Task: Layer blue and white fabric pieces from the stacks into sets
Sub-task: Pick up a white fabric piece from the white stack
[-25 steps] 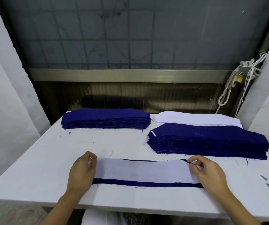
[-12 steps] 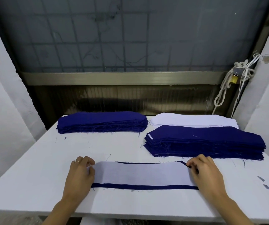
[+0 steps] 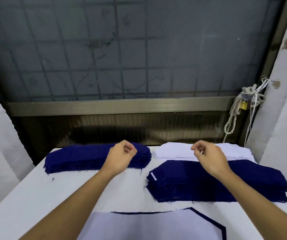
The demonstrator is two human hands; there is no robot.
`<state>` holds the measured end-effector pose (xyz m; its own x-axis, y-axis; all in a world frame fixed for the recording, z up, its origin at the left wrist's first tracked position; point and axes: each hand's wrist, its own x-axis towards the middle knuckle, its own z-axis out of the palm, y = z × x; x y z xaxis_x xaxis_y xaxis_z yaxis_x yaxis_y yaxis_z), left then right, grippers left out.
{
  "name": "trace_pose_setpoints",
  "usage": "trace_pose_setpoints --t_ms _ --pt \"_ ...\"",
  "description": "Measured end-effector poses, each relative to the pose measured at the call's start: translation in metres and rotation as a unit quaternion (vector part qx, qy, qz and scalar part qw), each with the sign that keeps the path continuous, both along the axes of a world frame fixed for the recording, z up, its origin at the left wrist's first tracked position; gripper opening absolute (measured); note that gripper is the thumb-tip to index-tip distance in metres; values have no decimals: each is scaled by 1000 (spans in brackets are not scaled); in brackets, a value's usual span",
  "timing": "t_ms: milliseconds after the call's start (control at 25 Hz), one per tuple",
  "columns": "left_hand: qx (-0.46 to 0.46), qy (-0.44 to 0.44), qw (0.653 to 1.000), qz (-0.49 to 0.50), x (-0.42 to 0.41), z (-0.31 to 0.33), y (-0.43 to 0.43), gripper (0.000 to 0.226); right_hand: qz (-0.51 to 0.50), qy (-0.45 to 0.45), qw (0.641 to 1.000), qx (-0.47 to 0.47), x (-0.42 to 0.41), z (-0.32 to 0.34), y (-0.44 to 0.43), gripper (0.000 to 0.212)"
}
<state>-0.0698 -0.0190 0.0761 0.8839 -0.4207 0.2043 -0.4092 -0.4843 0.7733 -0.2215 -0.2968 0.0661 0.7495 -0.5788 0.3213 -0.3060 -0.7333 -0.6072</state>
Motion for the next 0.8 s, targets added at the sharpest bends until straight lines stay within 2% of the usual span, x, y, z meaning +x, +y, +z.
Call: trace_pose_setpoints --t_ms 120,320,560,640,800 --pt "22 53 998 -34 23 -2 -58 7 6 63 998 21 35 -13 -22 9" --pt "107 49 991 -60 54 -19 -135 17 5 153 988 26 83 -39 -54 6" --pt "229 21 972 -46 81 -51 -195 25 -1 177 984 8 114 -73 -81 12" --pt "238 6 971 -19 85 -55 -201 21 1 170 985 -11 117 -79 -84 13" --pt "190 -23 981 20 85 -60 -211 17 4 156 987 -45 120 -87 -88 14"
